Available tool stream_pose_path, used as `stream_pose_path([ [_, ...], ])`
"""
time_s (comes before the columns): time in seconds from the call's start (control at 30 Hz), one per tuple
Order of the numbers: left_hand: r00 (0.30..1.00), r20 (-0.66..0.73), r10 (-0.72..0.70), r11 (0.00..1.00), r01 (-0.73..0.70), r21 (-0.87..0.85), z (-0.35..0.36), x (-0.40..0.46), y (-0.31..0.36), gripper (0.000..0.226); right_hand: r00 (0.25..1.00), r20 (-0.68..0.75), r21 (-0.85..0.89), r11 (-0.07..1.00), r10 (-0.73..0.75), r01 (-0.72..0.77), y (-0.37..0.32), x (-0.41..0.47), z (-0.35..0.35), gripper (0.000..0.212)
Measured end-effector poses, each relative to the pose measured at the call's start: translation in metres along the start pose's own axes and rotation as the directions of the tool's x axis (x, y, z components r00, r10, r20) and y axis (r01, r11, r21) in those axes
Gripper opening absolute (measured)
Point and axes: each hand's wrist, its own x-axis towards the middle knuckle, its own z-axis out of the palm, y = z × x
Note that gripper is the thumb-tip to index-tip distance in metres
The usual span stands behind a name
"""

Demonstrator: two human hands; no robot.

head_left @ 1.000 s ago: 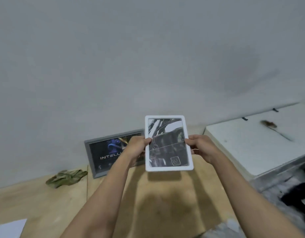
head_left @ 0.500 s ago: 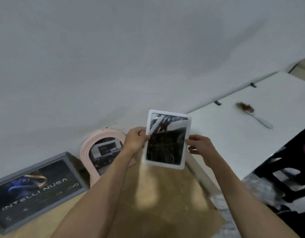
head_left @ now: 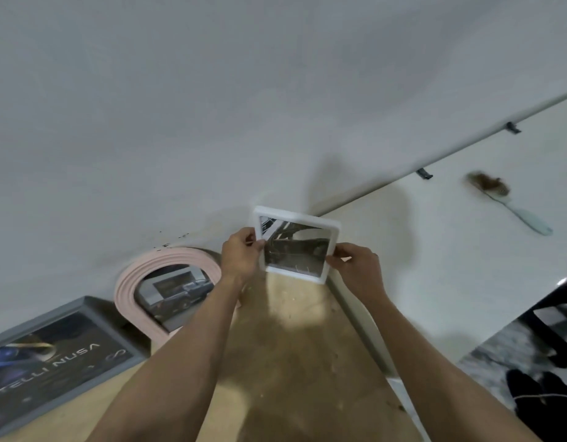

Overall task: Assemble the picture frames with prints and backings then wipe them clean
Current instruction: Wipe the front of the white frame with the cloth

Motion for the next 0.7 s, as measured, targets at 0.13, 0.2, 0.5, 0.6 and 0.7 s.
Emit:
stream_pose_path([
  [0.13,1.0,0.015,-0.027,0.999,0.027,0.031,0.006,-0.001,-0.015,0.006,1.0,0.023,-0.058,0.998,0.009,-0.007,0.006,0.002,0.008,0.019],
  [0.2,0.999,0.023,-0.032,0.999,0.032,0.024,0.008,-0.004,-0.022,0.007,0.999,0.046,-0.084,0.996,0.025,-0.021,0.01,0.0,0.012,0.019],
  [0.5,0.995,0.044,0.095,0.978,-0.101,0.181,0.003,-0.022,-0.033,0.02,0.986,0.158,-0.183,0.983,0.051,-0.021,0.019,-0.004,0.012,0.023],
  [0.6,0.996,0.042,0.077,0.975,-0.084,0.207,0.0,-0.027,-0.037,0.019,0.972,0.22,-0.2,0.979,0.081,-0.036,0.018,-0.007,0.013,0.026],
  [0.7,0.999,0.016,0.05,0.979,-0.052,0.199,0.0,-0.033,-0.047,0.018,0.961,0.264,-0.186,0.982,0.082,-0.033,0.016,-0.01,0.016,0.027],
])
